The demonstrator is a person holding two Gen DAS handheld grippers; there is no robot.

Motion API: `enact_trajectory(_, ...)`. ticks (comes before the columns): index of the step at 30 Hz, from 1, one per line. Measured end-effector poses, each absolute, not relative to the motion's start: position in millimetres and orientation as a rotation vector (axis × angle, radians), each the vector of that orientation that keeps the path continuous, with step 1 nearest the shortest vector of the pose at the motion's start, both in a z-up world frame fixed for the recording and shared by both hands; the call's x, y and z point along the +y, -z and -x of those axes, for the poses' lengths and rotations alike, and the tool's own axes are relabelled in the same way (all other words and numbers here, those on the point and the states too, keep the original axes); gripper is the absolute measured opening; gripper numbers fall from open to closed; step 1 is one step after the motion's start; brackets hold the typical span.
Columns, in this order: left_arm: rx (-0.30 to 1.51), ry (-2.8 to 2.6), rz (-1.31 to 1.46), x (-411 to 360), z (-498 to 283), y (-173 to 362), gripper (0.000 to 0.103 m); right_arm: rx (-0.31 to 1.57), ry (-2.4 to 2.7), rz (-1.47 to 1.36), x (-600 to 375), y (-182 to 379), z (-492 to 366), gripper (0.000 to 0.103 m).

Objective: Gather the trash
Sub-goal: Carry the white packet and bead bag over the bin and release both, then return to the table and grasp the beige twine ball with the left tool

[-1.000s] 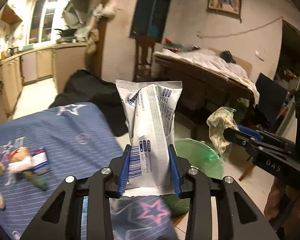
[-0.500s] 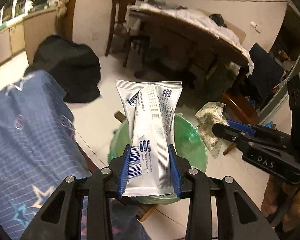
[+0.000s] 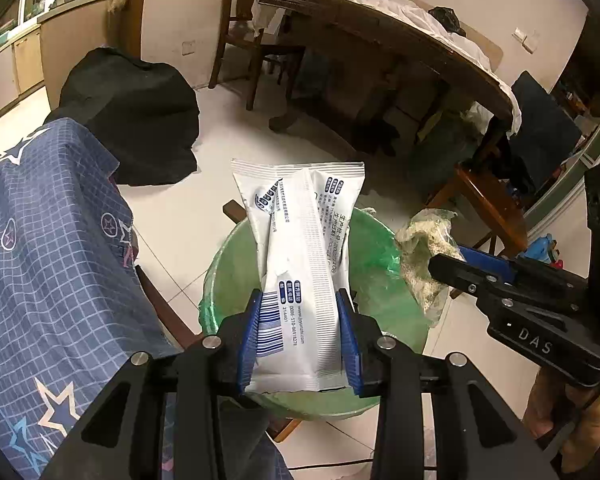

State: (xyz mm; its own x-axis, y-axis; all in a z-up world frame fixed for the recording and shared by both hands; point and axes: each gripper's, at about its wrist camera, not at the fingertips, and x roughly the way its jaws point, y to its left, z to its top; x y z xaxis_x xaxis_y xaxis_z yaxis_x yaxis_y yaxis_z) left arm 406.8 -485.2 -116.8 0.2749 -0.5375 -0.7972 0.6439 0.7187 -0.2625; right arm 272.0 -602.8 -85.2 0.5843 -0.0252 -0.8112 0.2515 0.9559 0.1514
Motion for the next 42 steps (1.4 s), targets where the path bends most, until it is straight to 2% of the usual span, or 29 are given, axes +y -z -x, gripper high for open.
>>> enact_trajectory(9,1.023,0.792,-0.113,-484.7,-408.6,119.0,0.038,0.937,0.165,-0.261,-606.5,84.8,-269.9,0.029)
enact_trajectory(11,1.026,0.788,-0.111,-482.6,-411.3,120.9,0.046,0.937,0.164,-0.261,-608.0,85.2,-269.8,0.029)
enact_trajectory(13,1.027,0.787,-0.112,-481.9,-413.6,121.8,0.059,0.926,0.164,-0.275,-611.7,85.1,-267.2,0.037)
enact_trajectory(14,1.027,0.786,-0.112,-481.9,-414.2,122.5,0.061,0.920,0.170,-0.278,-613.8,84.9,-265.7,0.039)
enact_trajectory(35,1.013,0.768,-0.142,-478.9,-407.4,125.8,0.062,0.889,0.174,-0.288,-617.1,81.5,-254.6,0.039)
enact_trajectory(37,1.010,0.761,-0.142,-472.3,-406.7,125.1,0.062,0.873,0.171,-0.280,-612.2,78.7,-251.9,0.044)
enact_trajectory(41,0.979,0.751,-0.168,-450.1,-400.3,120.1,0.062,0.811,0.173,-0.259,-598.7,71.2,-241.3,0.068)
enact_trajectory(42,0.964,0.750,-0.175,-438.9,-397.9,118.0,0.062,0.788,0.172,-0.248,-592.0,68.7,-236.5,0.069)
